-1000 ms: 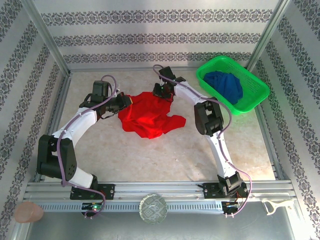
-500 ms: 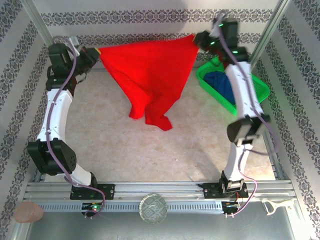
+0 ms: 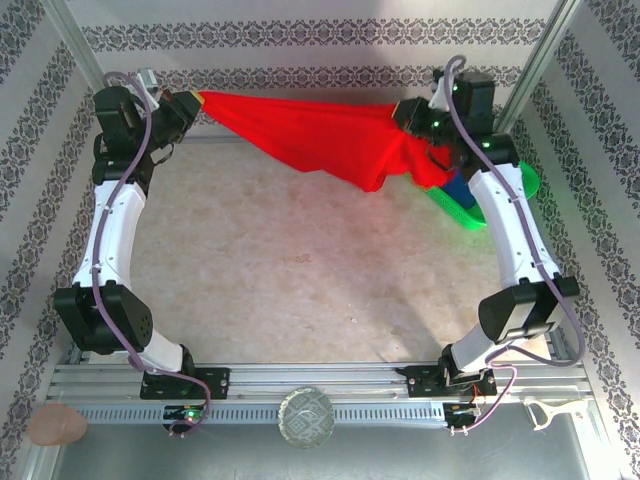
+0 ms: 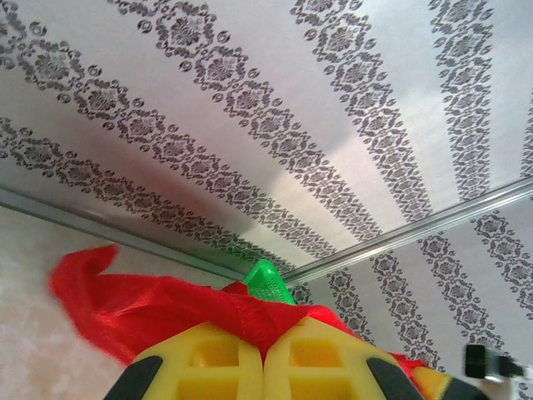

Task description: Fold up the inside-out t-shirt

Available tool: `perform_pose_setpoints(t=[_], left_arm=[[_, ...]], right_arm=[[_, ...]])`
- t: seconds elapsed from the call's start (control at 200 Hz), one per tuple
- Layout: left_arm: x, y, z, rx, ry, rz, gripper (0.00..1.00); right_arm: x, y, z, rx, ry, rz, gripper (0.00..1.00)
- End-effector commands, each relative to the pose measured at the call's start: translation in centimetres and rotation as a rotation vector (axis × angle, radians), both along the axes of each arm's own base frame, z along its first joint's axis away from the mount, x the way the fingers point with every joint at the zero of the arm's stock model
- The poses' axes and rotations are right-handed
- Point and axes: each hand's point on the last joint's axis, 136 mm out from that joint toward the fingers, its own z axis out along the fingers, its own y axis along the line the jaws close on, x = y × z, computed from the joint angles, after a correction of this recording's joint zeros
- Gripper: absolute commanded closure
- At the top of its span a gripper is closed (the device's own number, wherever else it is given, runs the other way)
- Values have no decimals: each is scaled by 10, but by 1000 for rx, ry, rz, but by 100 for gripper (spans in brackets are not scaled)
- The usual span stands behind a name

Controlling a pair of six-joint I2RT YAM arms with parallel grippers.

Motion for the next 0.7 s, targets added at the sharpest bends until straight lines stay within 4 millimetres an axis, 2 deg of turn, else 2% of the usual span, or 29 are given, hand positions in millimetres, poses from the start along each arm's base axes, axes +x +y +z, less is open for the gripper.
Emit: perform_pose_setpoints(t=[0.0, 0.135, 0.235, 0.345, 0.42, 0.47, 0.555, 0.6, 0.63, 0.65, 0.67, 0.695], left_arm=[[-13, 10, 24, 11, -69, 33, 100], [-8, 15, 18, 8, -56, 48, 100], [-2, 20, 17, 7, -51, 60, 100], [-2, 26, 18, 16, -51, 79, 100], [-6, 28, 4, 41, -25, 88, 100], [-10, 27, -13, 43, 4, 87, 100], [-22, 26, -54, 42, 69, 91, 100], [-32, 23, -78, 39, 106, 84, 100], [-39, 23, -97, 41, 140, 84, 100], [-45, 21, -111, 44, 166, 83, 100], [-51, 21, -124, 46, 188, 83, 100], [-58, 20, -139, 50, 214, 83, 100]], right_arm=[[-4, -7, 21, 18, -84, -21, 100], [-2, -6, 17, 22, -75, -15, 100], [0, -2, 21, 37, -79, -2, 100], [-5, 12, 29, 43, -97, 40, 100], [-13, 23, 17, 10, -80, 62, 100], [-20, 32, -1, -3, -56, 72, 100], [-39, 48, -46, -33, 2, 92, 100], [-53, 57, -82, -58, 57, 110, 99], [-63, 63, -107, -73, 98, 122, 88], [-70, 67, -118, -78, 114, 131, 78], [-79, 70, -138, -87, 146, 143, 63], [-87, 72, -157, -95, 173, 147, 52]])
